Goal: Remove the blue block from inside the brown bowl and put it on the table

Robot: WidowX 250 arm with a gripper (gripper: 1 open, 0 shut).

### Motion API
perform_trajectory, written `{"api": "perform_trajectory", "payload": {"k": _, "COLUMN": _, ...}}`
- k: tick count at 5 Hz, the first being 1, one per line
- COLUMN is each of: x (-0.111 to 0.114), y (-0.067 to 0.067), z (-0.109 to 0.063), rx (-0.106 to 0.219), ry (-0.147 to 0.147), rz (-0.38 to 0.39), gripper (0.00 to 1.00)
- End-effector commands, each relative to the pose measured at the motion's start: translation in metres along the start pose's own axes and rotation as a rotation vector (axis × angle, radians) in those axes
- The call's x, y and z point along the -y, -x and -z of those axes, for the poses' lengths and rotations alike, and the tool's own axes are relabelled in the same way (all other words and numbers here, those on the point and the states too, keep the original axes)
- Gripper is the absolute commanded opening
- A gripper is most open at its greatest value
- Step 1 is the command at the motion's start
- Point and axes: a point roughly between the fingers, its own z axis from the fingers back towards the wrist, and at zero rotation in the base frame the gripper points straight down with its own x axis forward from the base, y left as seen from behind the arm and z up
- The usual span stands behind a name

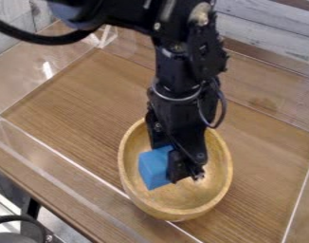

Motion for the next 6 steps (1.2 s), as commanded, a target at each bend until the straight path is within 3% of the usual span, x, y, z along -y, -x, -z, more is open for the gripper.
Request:
{"api": "perform_trajectory", "payload": {"k": 1, "x": -0.0060, "y": -0.0119, "z": -0.0173, "rx": 0.076, "ry": -0.016, "rz": -0.012, "gripper": 0.00}}
{"api": "perform_trajectory", "payload": {"k": 6, "x": -0.0066, "y": -0.0093, "z": -0.0267, "rx": 0.127, "ry": -0.001, "rz": 0.002, "gripper": 0.00}}
